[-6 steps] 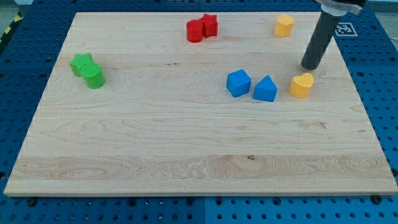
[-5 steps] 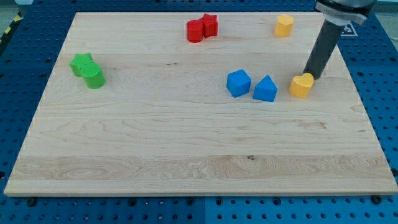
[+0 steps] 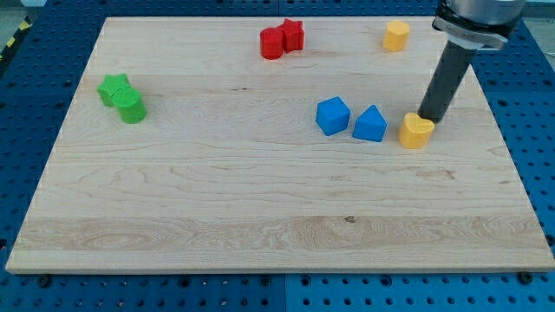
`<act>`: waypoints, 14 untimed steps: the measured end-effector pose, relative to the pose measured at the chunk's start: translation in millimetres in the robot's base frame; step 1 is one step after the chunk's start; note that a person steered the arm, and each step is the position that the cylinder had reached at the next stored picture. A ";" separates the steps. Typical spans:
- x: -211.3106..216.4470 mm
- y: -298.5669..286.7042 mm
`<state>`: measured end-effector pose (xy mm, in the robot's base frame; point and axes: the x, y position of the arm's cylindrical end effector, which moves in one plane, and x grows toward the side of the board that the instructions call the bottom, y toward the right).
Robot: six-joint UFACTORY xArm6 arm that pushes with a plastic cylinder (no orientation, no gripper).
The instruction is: Move the yellow heart to the bottom right of the blue triangle
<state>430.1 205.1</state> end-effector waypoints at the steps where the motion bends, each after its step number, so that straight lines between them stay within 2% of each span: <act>1: 7.6 -3.9; 3: 35.9 -21.3; 5: 37.0 -9.7; 6: 6.1 -9.7; 7: 27.2 -22.8; 10: 47.6 -39.2; 12: 23.2 -19.1; 14: 33.1 -17.8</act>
<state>463.2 187.3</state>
